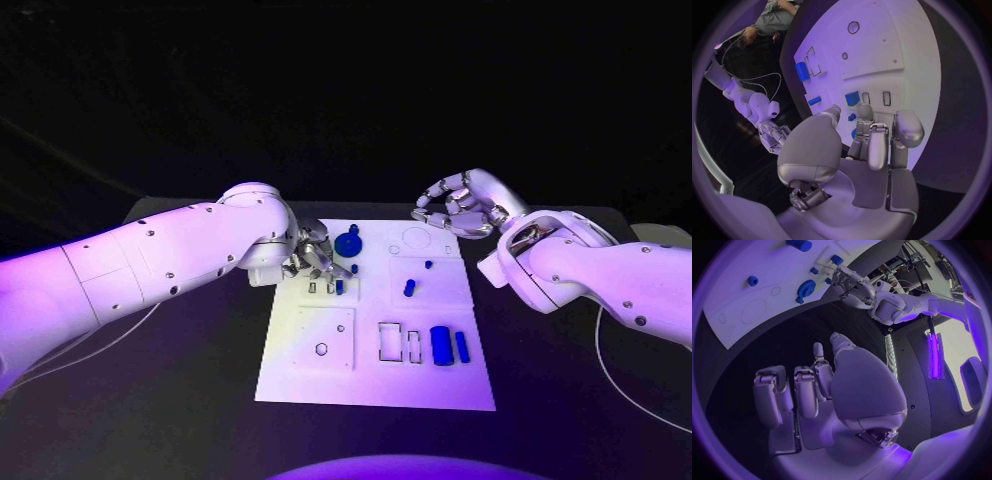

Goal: Assemble the parts on the task board

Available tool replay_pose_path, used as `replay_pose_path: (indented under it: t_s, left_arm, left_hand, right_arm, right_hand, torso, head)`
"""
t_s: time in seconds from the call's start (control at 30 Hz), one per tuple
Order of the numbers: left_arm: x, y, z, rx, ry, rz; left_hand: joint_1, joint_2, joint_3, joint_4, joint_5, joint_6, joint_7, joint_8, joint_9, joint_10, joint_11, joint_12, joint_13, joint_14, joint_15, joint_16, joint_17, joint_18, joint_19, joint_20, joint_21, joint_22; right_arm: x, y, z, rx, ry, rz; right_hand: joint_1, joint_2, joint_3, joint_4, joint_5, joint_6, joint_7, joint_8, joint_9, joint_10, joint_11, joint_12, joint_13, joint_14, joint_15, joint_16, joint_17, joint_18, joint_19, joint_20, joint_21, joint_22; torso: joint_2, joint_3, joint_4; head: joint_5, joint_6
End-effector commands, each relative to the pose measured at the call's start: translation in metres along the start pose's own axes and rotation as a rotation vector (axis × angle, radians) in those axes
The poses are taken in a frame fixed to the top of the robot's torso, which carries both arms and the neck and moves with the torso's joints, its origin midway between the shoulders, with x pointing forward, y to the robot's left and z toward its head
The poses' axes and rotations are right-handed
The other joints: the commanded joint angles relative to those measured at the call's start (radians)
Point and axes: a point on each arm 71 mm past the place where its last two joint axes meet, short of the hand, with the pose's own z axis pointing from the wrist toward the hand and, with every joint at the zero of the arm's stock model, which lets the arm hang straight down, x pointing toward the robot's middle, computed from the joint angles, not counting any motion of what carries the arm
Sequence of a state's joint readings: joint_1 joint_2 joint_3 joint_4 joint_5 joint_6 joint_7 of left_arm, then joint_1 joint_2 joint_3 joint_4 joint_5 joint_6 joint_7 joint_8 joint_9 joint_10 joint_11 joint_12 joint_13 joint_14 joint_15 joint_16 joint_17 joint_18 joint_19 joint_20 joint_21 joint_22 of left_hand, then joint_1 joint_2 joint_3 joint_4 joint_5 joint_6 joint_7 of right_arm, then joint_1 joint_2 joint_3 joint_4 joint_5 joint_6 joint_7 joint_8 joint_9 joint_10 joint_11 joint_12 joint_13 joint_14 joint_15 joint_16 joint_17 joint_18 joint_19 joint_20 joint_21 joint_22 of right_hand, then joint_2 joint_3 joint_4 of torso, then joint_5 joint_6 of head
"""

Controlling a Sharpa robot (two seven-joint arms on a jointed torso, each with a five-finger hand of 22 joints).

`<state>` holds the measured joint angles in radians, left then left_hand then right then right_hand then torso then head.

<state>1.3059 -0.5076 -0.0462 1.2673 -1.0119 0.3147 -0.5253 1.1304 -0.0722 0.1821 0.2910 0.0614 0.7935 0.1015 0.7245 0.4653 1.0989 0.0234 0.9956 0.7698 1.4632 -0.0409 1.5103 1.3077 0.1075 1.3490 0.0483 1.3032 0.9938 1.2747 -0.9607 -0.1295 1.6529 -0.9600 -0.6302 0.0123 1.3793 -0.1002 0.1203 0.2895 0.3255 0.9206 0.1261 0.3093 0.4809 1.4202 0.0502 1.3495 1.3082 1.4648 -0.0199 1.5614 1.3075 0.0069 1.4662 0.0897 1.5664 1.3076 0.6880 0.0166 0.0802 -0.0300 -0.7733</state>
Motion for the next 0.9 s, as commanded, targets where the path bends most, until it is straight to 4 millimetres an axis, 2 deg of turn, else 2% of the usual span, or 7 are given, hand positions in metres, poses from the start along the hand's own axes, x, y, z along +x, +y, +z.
replay_pose_path:
  t_s: [0.03,0.23,0.9]
  left_arm:
    - [0.0011,-0.0013,0.0008,-0.004,0.018,0.021]
    - [0.0029,-0.0031,0.0013,-0.004,0.039,0.034]
    - [0.0029,-0.0043,0.0040,-0.009,0.054,0.036]
  left_hand:
    - [-0.002,0.007,0.004,0.001,0.001,-0.007,-0.002,0.006,0.003,-0.005,0.002,0.005,0.003,0.082,-0.001,0.006,0.175,-0.005,0.005,0.002,0.006,0.002]
    - [0.011,0.012,0.014,-0.001,0.003,-0.011,-0.002,0.009,0.006,-0.007,0.002,0.008,0.004,0.082,0.000,0.007,0.176,-0.006,0.005,0.003,0.009,0.006]
    - [0.042,0.013,0.047,-0.002,0.004,-0.018,-0.001,0.013,0.011,-0.010,0.003,0.014,0.008,0.082,0.001,0.011,0.182,-0.007,0.006,0.005,0.017,0.018]
  right_arm:
    - [0.0022,0.0006,0.0000,-0.007,0.017,-0.008]
    - [0.0037,0.0006,0.0001,-0.009,0.022,-0.010]
    - [0.0071,0.0003,0.0001,-0.010,0.029,-0.009]
  right_hand:
    - [-0.005,-0.007,0.004,0.000,0.004,-0.005,0.000,0.007,0.001,-0.001,-0.005,-0.003,0.090,0.098,-0.005,-0.004,0.232,-0.007,0.105,-0.008,0.004,0.263]
    - [-0.007,-0.005,0.006,0.001,0.006,-0.005,0.000,0.008,0.002,-0.001,-0.005,-0.002,0.090,0.098,-0.005,-0.005,0.232,-0.007,0.105,-0.008,0.004,0.263]
    - [-0.009,-0.004,0.008,0.001,0.007,-0.004,0.000,0.009,0.003,0.000,-0.006,-0.001,0.091,0.098,-0.005,-0.005,0.231,-0.007,0.105,-0.008,0.004,0.263]
  torso:
    - [0.000,-0.0001,-0.0010]
    - [0.000,0.0010,-0.0006]
    - [0.001,-0.0009,0.0010]
  head:
    - [0.002,0.001]
    - [0.000,-0.003]
    - [-0.002,-0.007]
